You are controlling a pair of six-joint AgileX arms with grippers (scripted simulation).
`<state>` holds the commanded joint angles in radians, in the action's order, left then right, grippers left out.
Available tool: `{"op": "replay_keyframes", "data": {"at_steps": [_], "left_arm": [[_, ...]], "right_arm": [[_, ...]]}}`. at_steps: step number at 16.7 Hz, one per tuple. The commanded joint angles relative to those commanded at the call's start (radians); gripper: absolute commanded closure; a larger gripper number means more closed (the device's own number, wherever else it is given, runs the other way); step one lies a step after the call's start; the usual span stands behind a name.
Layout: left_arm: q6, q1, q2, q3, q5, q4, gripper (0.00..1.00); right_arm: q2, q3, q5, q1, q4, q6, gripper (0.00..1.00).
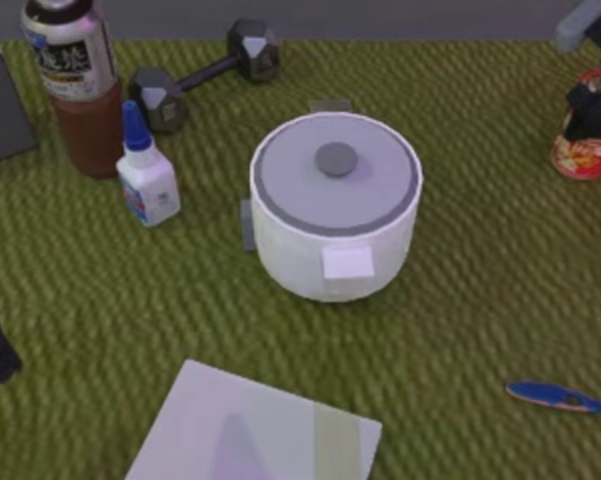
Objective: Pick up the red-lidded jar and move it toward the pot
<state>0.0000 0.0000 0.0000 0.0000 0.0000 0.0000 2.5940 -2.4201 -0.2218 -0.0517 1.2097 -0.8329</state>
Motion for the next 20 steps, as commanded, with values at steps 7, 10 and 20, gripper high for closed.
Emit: {"op": "replay_keyframes", "data": {"at_steps": [7, 10, 20], "left_arm": [[0.000, 0.000, 0.000, 0.000, 0.000, 0.000, 0.00], [0.000, 0.000, 0.000, 0.000, 0.000, 0.000, 0.00], [0.000, 0.000, 0.000, 0.000, 0.000, 0.000, 0.00]], "right_arm": [[-0.039, 0.038, -0.001, -0.003, 0.002, 0.001, 1.00], [-0.172, 0.167, -0.002, 0.000, 0.007, -0.003, 1.00], [-0.526, 0.502, -0.008, 0.000, 0.025, -0.010, 1.00]]}}
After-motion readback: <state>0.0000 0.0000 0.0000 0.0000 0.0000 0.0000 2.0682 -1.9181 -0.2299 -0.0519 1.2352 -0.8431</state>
